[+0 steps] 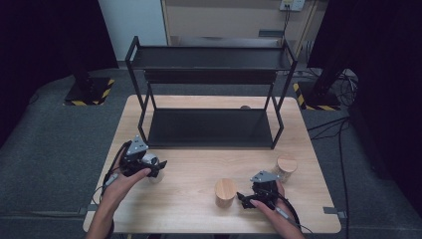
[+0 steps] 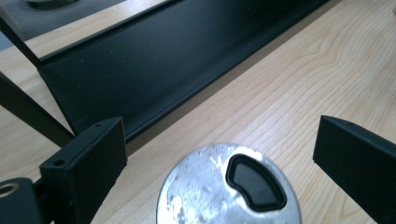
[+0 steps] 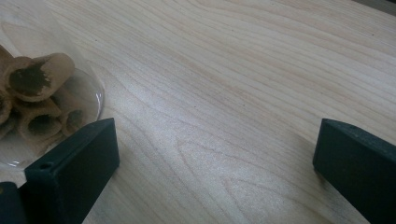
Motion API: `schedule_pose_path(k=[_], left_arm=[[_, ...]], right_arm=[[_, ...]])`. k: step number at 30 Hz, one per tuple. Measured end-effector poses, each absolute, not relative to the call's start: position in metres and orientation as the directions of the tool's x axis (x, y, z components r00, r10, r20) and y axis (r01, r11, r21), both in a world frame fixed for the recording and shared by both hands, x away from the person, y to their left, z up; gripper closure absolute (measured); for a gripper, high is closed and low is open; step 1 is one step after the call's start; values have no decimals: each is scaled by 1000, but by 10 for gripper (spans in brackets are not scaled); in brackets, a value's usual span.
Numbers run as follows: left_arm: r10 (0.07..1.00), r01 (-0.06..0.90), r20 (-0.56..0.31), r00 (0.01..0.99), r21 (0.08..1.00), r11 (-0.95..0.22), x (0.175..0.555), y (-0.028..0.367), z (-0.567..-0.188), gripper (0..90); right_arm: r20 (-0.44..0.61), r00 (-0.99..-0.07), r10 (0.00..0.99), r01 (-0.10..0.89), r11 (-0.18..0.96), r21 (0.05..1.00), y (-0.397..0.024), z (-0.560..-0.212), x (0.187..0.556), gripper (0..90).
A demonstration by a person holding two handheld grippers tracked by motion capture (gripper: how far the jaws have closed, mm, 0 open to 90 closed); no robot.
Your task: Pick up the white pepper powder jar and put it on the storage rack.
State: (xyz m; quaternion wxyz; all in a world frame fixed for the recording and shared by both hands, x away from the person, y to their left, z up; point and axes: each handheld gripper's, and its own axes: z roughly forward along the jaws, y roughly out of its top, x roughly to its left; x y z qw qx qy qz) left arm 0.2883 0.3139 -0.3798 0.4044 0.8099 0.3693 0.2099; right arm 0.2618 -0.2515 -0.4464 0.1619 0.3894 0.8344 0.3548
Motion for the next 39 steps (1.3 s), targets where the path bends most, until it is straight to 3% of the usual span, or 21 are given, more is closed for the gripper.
schedule_pose_path(k=[31,39], left_arm=[[778,464,9,628,798,-384,283,329,-424,30],[768,444,28,639,802,-399,281,328,-431,90]], right_arm=[[6,-644,765,535,445,718,-252,-446,262,5],[6,-644,765,535,445,718,-252,-446,262,5]])
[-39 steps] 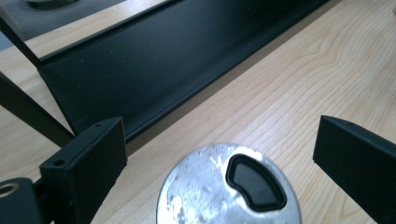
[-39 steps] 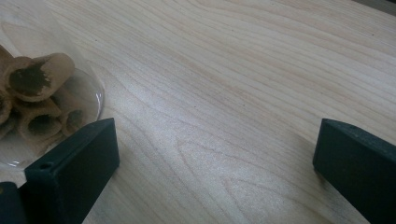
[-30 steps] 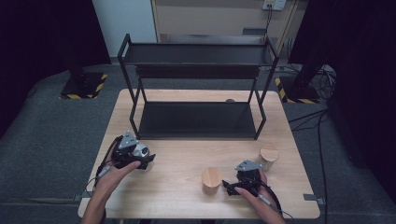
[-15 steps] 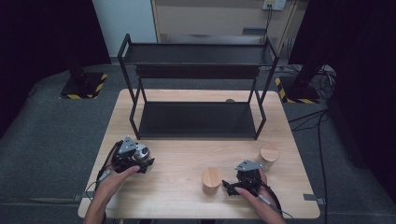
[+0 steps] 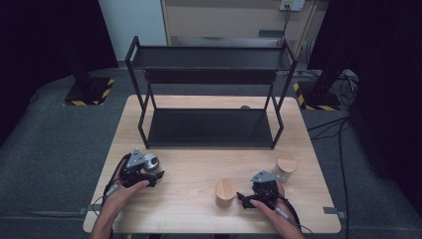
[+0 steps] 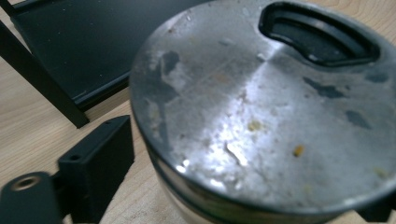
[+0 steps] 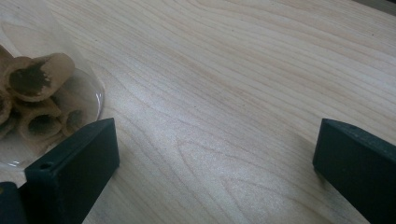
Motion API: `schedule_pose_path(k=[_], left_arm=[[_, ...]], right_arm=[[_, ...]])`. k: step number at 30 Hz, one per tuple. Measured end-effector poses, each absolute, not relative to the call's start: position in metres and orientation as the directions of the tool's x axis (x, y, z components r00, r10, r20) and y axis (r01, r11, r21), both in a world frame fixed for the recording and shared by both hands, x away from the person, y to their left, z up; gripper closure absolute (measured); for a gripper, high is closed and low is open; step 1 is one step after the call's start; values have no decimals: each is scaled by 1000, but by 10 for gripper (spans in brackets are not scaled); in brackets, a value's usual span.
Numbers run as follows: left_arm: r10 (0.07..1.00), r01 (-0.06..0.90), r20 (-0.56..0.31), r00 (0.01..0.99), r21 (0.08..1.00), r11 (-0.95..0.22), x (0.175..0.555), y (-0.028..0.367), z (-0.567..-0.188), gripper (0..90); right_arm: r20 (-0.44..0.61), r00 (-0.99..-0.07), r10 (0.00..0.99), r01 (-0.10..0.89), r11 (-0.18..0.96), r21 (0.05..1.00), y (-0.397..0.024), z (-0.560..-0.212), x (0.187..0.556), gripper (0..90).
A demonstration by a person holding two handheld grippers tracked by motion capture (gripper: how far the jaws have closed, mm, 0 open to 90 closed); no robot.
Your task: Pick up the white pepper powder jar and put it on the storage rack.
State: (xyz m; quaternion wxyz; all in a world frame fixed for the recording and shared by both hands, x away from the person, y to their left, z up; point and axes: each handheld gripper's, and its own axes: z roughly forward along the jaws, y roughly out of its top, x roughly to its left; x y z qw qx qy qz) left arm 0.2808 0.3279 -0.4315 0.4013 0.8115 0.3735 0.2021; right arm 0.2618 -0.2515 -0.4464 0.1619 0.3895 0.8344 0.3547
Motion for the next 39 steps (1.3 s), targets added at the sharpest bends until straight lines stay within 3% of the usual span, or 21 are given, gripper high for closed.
schedule_pose_path(k=[10,21,39], left_arm=[[753,443,-11,658,815,-374,281,334,-437,287],[733,404,9,681,830,-385,280,333,-431,290],[622,326,42,782,823,-465,312,316,-409,290]], right_arm=[[6,-644,765,535,445,718,-252,-446,262,5],[6,-644,765,535,445,718,-252,-446,262,5],[6,-644,765,535,445,718,-252,-446,262,5]])
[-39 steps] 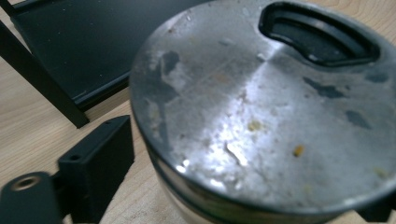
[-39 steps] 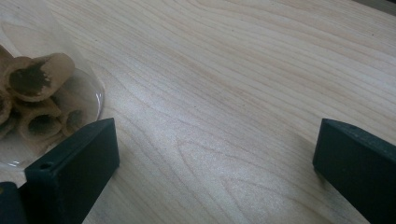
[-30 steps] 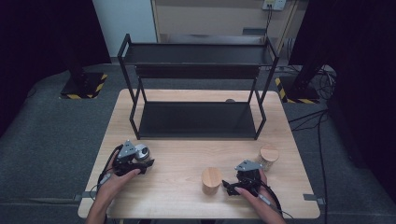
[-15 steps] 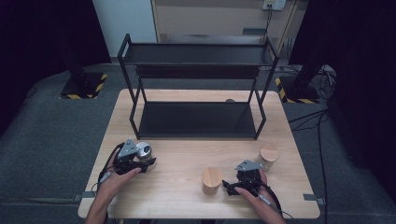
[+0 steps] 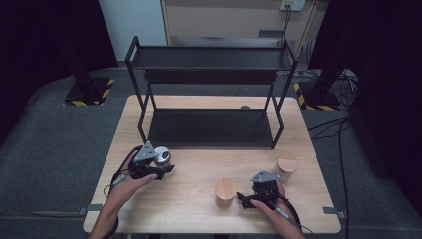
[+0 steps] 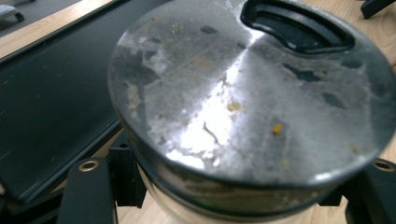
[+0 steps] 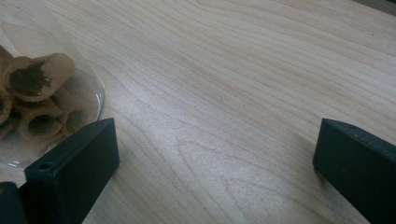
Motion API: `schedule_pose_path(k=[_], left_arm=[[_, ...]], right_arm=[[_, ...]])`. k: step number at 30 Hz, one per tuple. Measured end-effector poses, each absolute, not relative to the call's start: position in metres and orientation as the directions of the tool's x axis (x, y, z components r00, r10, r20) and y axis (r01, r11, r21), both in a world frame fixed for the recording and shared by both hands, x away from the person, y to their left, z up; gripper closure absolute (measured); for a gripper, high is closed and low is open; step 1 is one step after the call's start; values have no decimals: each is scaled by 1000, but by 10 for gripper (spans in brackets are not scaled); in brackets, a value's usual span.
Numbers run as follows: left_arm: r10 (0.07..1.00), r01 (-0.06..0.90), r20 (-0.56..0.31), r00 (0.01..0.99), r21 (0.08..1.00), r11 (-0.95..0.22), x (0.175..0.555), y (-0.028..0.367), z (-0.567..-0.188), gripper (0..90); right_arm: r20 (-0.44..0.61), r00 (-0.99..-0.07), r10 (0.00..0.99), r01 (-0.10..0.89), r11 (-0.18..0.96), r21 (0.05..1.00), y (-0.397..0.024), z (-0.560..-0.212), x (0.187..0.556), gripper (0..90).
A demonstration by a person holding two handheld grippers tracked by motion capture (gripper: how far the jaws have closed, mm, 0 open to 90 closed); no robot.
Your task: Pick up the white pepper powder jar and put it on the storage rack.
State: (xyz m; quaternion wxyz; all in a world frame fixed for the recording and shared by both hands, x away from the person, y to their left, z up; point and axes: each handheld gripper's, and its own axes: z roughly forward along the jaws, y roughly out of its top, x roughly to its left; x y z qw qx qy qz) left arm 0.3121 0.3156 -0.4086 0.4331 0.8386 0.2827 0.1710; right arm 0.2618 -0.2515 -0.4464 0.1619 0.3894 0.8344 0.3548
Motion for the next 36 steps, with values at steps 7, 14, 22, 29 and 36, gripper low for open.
schedule_pose_path(k=[7,14,22,29,36], left_arm=[[591,307,46,805,821,-482,323,307,-406,290],[570,291,56,820,817,-499,332,300,-399,290],[559,283,57,827,818,-501,343,292,-394,290],[549,275,61,834,817,-508,351,286,-390,290],[550,272,68,832,815,-512,357,283,-386,290]], right_arm=[[5,-644,765,534,445,719,-252,-447,262,4],[8,-640,768,538,441,719,-251,-447,261,5],[7,-641,767,537,442,719,-252,-446,260,5],[6,-641,767,536,442,719,-252,-447,260,5],[6,-640,768,536,441,720,-252,-447,259,5]])
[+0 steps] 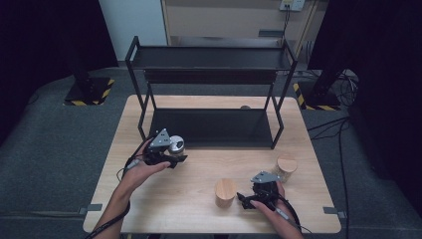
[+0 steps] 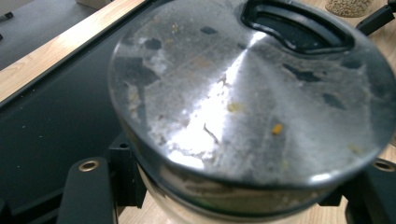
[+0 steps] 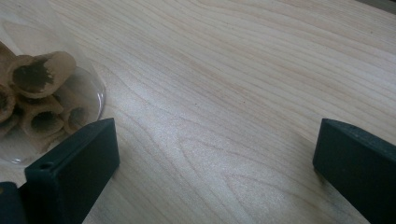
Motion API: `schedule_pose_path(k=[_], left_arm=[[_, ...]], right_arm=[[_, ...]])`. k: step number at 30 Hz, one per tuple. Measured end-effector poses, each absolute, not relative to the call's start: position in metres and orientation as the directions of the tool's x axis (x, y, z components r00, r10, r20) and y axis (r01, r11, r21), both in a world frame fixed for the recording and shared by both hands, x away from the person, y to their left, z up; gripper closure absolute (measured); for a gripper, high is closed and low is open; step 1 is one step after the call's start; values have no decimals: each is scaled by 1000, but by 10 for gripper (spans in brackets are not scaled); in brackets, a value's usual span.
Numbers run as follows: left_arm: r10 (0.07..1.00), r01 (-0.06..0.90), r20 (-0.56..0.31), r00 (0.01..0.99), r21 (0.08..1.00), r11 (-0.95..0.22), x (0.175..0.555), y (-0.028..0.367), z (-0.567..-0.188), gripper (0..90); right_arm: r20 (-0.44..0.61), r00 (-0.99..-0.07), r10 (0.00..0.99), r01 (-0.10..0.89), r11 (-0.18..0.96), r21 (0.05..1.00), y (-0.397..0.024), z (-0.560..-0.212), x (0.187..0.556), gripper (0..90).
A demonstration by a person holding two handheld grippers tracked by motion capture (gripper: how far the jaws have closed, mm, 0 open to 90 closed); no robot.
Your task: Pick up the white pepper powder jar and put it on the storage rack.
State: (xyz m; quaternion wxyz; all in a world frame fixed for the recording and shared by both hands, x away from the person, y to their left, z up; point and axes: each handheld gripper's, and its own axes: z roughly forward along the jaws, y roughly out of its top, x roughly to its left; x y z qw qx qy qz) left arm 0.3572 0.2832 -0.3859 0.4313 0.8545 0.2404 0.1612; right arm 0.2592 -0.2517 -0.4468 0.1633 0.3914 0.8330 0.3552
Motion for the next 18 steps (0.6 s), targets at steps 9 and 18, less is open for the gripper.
schedule_pose_path(k=[9,18], left_arm=[[561,274,76,824,814,-512,365,279,-383,290],[563,280,79,823,806,-522,375,273,-379,290]], right_arm=[[7,-638,770,539,439,719,-251,-447,258,5],[7,-638,770,539,440,718,-251,-446,258,5]])
